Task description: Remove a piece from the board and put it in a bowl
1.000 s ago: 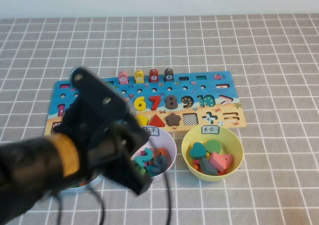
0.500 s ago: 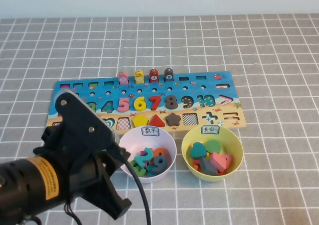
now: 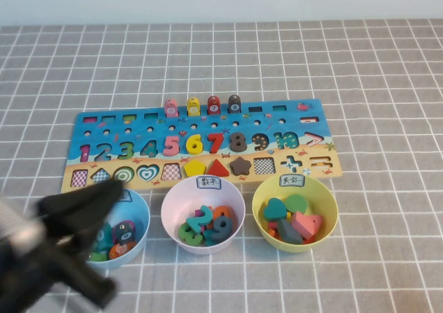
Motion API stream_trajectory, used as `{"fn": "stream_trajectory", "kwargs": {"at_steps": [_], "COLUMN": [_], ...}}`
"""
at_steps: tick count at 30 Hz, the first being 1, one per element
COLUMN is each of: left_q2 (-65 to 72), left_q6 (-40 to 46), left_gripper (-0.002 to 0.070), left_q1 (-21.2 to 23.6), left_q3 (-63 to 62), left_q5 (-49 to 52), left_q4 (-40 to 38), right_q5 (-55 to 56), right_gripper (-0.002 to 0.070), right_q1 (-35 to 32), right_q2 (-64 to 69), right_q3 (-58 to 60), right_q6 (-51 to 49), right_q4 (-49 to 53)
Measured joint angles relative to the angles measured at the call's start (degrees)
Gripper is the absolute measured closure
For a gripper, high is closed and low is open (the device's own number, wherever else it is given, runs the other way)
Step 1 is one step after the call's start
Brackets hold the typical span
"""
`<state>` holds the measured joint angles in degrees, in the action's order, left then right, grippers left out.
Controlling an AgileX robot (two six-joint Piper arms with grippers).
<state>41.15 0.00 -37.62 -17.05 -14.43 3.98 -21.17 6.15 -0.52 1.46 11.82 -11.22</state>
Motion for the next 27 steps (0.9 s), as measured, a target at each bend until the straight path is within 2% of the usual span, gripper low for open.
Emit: {"fn": "stream_trajectory", "kwargs": {"at_steps": [4, 9, 12, 15, 27], "left_q2": [-10.63, -22.9, -29.02, -34.05, -41.71], "left_q6": [1.19, 1.52, 1.52, 1.52, 5.91], "left_gripper": [0.0678, 0.0678, 0.0678, 0.0678, 0.0678], "left_q1": [7.39, 17.36, 21.46, 23.42, 25.19], "left_q3": [6.67, 12.86, 15.06, 17.16, 18.45], "left_q5": [-4.13, -4.13, -3.86, -2.55, 11.99], "left_q4": [-0.84, -3.28, -3.98, -3.98, -3.98], "right_q5": [0.0, 0.0, 0.0, 0.0, 0.0], "right_gripper": [0.0694, 0.0694, 0.0694, 0.0694, 0.0694], "right_q1": [0.0, 0.0, 0.0, 0.0, 0.0], "right_q2": [0.0, 0.0, -0.03, -0.12, -0.24], "right_q3": [0.0, 0.0, 0.0, 0.0, 0.0], "right_q6": [0.0, 0.0, 0.0, 0.0, 0.0], "right_q4": [0.0, 0.0, 0.0, 0.0, 0.0]}}
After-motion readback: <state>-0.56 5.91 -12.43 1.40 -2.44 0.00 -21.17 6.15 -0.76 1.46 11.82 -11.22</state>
